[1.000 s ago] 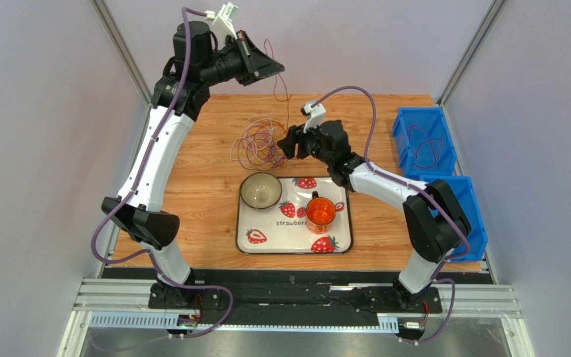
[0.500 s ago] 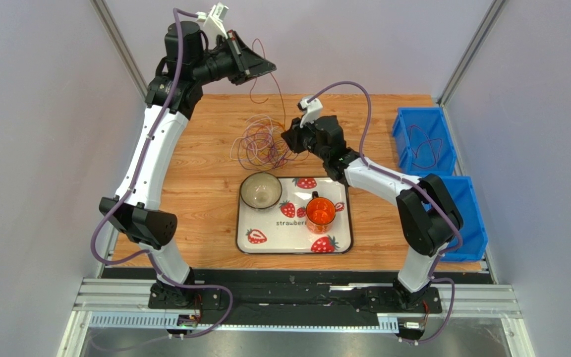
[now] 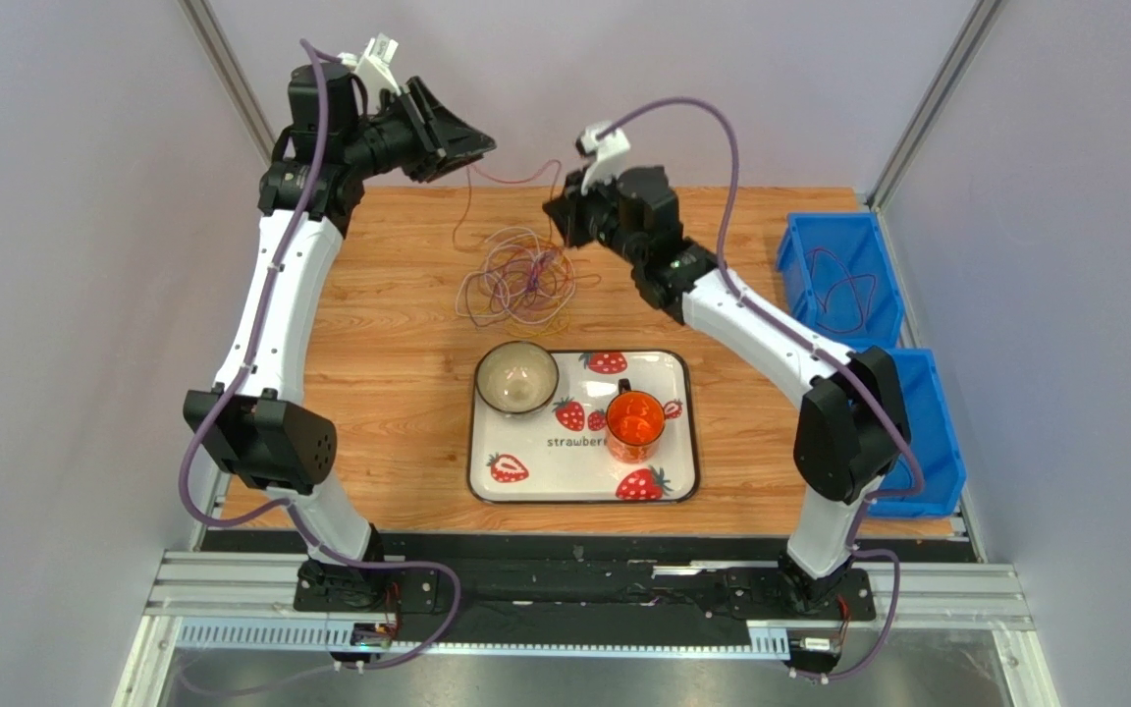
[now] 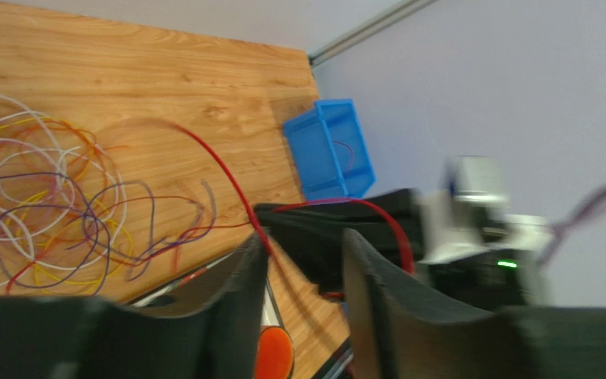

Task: Untangle the cables
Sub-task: Untie the cable.

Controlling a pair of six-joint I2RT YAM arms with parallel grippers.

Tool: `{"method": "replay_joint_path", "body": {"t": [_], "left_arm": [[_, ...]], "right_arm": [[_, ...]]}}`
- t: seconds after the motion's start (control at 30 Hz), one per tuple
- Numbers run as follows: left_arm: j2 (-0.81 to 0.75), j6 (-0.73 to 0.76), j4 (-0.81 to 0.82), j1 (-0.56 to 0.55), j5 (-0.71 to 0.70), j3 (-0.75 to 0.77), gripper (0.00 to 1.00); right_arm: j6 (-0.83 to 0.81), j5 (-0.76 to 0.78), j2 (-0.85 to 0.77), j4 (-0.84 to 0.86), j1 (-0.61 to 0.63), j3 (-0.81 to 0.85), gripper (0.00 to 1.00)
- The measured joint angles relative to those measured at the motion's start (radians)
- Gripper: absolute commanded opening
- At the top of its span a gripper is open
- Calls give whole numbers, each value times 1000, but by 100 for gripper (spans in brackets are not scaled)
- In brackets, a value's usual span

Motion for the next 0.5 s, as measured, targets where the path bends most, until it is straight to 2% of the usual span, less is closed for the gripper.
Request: {"method": "replay_joint_path", "body": {"t": [0.07, 0.13, 0.3, 0.4, 0.5], "left_arm": [[-2, 10, -2, 19, -3, -50, 60], [-6, 21, -5, 26, -12, -111, 61], [-35, 41, -4, 25, -33, -244, 62], [-65, 47, 10, 24, -37, -315, 63], [-93, 47, 53, 24, -33, -369, 67]], "right_arm": [[-15, 0, 5, -51, 0, 137, 0], [-27, -1, 23, -96, 1, 319, 0], [-29, -14, 45, -147, 1, 639, 0], [-24, -24, 44, -140, 3, 716, 0], [-18, -31, 46, -143, 7, 715, 0]]}}
